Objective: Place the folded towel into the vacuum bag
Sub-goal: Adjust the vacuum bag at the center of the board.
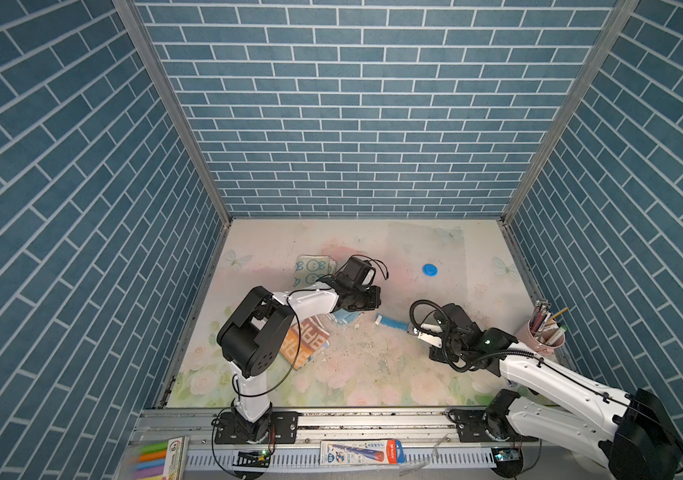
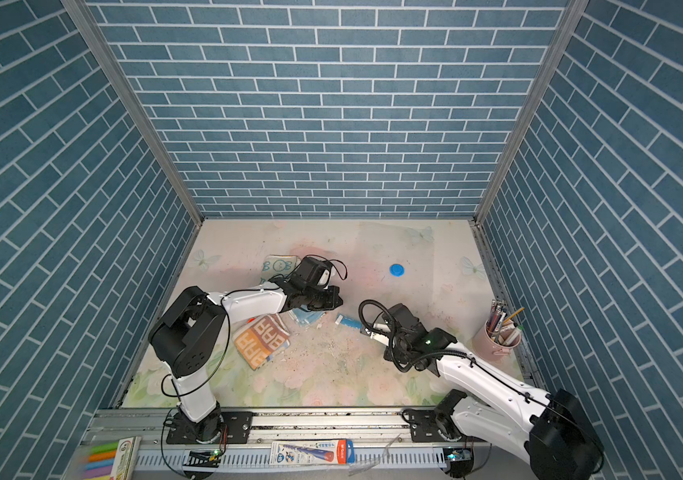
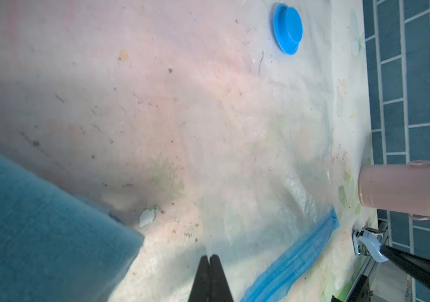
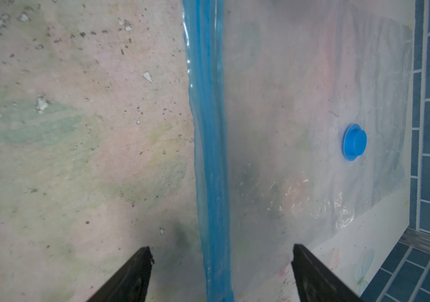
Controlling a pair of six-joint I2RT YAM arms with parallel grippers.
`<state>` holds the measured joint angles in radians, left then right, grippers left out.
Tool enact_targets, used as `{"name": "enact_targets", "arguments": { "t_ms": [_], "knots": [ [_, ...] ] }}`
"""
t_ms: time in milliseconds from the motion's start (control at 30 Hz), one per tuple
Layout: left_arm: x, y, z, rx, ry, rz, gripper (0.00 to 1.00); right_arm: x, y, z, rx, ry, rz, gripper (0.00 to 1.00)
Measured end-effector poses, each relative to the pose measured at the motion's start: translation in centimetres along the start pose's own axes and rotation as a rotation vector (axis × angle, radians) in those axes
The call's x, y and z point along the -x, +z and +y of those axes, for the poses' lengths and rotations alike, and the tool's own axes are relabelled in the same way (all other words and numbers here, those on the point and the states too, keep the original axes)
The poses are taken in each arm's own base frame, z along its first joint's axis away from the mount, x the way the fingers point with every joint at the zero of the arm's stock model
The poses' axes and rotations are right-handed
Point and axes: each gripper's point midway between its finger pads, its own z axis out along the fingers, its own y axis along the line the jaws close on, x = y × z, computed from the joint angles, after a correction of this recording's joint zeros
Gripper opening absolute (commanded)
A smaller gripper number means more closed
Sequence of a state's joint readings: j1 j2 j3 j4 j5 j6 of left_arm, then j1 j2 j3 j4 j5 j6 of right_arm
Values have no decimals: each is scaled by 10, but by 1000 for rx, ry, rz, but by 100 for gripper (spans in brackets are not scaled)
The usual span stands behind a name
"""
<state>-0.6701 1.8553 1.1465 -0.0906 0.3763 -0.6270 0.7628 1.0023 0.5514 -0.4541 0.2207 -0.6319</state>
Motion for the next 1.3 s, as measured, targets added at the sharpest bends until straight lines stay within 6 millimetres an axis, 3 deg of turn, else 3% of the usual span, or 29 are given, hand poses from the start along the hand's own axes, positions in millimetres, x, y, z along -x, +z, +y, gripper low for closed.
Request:
{"name": "enact_targets", "arguments": {
  "t_ms": [200, 400, 700, 867, 1067, 1300],
  "knots": [
    [25, 0, -8, -11, 19, -29, 0, 4, -2, -10, -41, 45, -19, 83],
    [42, -2, -4, -6, 9, -54, 0, 6, -6, -26, -102, 110, -42, 83],
    [43, 3, 0, 8, 4, -36, 0, 14, -16, -51, -192, 243, -117, 83],
    [43, 3, 0, 9, 4, -36, 0, 14, -16, -50, -180, 244, -122, 86],
    [43, 2, 1, 9, 2, -36, 0, 14, -7, -32, -88, 209, -110, 85],
    [43, 1, 3, 18, 15, -32, 37, 5, 9, -12, 6, 152, -43, 85]
  ]
}}
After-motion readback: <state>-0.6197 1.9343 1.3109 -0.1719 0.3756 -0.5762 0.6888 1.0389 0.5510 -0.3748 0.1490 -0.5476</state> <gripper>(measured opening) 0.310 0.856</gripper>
